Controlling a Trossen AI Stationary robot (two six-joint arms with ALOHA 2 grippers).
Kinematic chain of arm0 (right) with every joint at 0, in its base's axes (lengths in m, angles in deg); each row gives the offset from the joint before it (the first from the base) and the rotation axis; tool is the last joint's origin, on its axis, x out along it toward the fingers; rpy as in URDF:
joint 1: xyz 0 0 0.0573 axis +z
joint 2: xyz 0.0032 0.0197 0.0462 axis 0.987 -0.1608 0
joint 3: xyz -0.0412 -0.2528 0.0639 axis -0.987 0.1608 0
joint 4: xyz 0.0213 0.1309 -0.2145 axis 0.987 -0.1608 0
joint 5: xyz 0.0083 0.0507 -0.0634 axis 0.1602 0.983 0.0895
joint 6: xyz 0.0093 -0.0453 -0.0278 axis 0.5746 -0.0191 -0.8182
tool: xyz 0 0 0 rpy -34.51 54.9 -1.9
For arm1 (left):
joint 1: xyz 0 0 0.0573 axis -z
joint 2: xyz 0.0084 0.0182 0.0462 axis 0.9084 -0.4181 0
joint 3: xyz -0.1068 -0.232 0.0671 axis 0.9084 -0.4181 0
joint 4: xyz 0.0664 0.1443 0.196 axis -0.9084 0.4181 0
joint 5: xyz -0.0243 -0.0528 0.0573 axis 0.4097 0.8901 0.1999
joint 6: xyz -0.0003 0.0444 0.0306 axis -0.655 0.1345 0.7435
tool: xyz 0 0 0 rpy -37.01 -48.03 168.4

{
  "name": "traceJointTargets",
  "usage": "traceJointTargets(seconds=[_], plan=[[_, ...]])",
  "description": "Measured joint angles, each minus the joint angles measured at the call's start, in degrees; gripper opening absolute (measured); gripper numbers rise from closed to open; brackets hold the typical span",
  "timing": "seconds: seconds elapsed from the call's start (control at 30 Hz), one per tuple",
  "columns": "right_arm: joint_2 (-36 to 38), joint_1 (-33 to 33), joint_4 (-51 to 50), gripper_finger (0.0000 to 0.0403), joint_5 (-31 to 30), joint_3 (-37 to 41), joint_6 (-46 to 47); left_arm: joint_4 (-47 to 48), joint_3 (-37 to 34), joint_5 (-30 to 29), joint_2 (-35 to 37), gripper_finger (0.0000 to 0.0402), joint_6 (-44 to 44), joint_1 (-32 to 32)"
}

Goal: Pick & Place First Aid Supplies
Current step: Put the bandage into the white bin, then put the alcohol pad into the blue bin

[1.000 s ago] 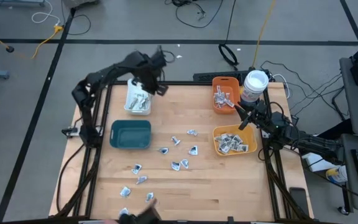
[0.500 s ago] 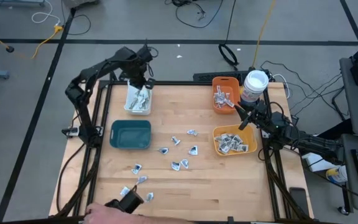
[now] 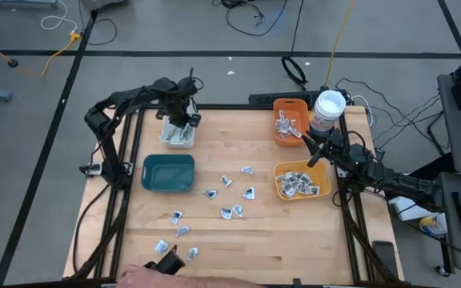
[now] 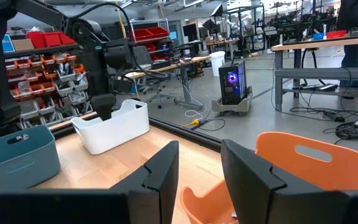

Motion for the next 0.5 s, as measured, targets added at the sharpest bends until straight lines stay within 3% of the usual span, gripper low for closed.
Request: traceJointTargets(seconds=[0.2, 0.5], plan=[[0.01, 0.01, 0.0, 0.0116, 0.0, -0.01, 0.0, -1.92, 0.0, -0.07, 1.15, 0.0063, -0.39, -0.22], [0.01, 0.0, 0.0, 0.0116, 0.0, -0.01, 0.0, -2.31, 0.0, 0.05, 6.09, 0.0216, -3.39, -0.57]])
